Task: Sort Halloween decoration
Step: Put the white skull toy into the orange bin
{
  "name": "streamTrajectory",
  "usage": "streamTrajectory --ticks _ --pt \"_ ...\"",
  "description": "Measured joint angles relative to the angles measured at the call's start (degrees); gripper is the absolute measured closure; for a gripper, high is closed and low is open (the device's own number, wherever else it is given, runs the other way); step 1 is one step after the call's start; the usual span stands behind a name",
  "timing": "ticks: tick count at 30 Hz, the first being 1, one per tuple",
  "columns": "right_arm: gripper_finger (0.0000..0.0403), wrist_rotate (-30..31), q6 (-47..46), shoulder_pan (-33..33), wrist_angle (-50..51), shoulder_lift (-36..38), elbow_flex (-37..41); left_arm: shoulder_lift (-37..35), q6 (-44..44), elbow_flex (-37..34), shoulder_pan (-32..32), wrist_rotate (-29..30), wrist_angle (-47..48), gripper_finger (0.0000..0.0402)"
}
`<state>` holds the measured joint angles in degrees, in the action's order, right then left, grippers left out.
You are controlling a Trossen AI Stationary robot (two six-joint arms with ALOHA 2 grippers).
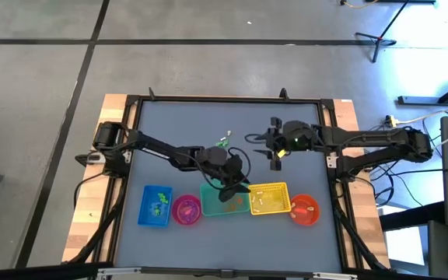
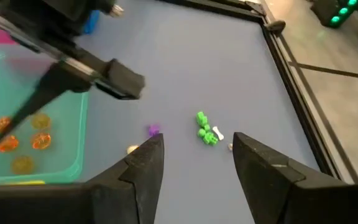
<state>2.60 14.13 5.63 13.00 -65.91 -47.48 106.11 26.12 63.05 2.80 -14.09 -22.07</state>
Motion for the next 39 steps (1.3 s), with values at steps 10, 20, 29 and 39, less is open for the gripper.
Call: streamTrajectory --ticks 10,20,29,39 --pt "0.0214 -13.32 4.9 9.11 -11.55 -4.31 -0.17 -11.46 -9.13 0.0 -1.19 14.58 21.78 0.0229" --pt "0.0214 -18.34 9.54 15.52 -12.18 -22.63 -10.56 -18.65 -11.55 0.0 -0.83 17.16 30.34 0.0229" --pt "0.0214 -19.17 16.85 20.07 2.51 -39.39 -26.35 -18.52 -11.65 -0.04 0.53 18.23 30.74 0.0229" --pt "0.0214 -20.86 22.47 21.83 10.41 -51.12 -35.52 -18.52 -11.64 -0.04 2.06 22.18 31.99 0.0229"
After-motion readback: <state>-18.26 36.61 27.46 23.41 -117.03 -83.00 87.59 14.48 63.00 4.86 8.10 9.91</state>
